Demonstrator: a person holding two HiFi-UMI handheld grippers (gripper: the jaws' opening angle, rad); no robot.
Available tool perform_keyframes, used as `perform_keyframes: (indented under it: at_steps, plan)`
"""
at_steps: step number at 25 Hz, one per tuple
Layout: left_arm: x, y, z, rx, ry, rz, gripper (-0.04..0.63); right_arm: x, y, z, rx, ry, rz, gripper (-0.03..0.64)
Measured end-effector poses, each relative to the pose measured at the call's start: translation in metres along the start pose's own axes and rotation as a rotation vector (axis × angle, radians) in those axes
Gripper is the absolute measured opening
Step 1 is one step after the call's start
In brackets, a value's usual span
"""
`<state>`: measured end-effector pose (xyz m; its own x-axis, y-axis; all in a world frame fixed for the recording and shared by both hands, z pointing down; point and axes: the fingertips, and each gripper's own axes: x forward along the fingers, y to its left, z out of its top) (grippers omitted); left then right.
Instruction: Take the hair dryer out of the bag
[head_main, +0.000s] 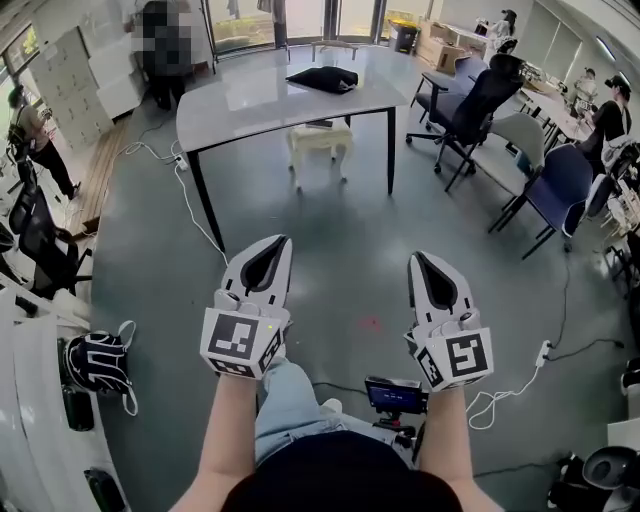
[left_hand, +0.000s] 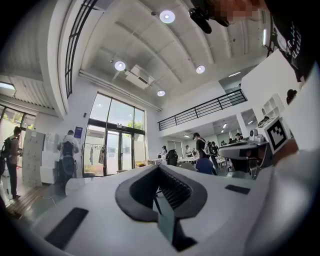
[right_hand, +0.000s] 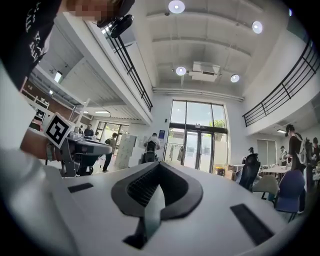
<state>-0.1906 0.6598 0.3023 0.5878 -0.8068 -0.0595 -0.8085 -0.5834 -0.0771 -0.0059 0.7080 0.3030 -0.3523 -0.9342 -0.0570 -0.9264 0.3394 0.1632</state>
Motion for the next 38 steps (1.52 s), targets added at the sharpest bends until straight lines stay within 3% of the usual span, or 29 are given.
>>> perform_keyframes:
  at_steps: [9, 15, 23, 29, 38]
  plan:
    - [0.06, 0.034, -0.017, -0.029, -0.003, 0.008, 0.012, 0.054, -0.028, -0.022, -0.007, 0.037, -0.013, 0.023]
    - [0.128, 0.095, -0.03, -0.042, -0.008, -0.001, 0.012, 0.135, -0.045, -0.037, 0.004, 0.048, -0.023, 0.023]
    - [0.246, 0.165, -0.038, -0.027, 0.007, -0.097, 0.012, 0.263, -0.085, -0.036, -0.009, 0.023, -0.083, 0.023]
    - [0.3, 0.194, -0.054, -0.041, 0.034, -0.139, 0.012, 0.321, -0.104, -0.046, -0.019, 0.045, -0.088, 0.023]
    - [0.362, 0.235, -0.073, -0.056, 0.04, -0.113, 0.012, 0.389, -0.14, -0.072, -0.027, 0.08, -0.062, 0.023]
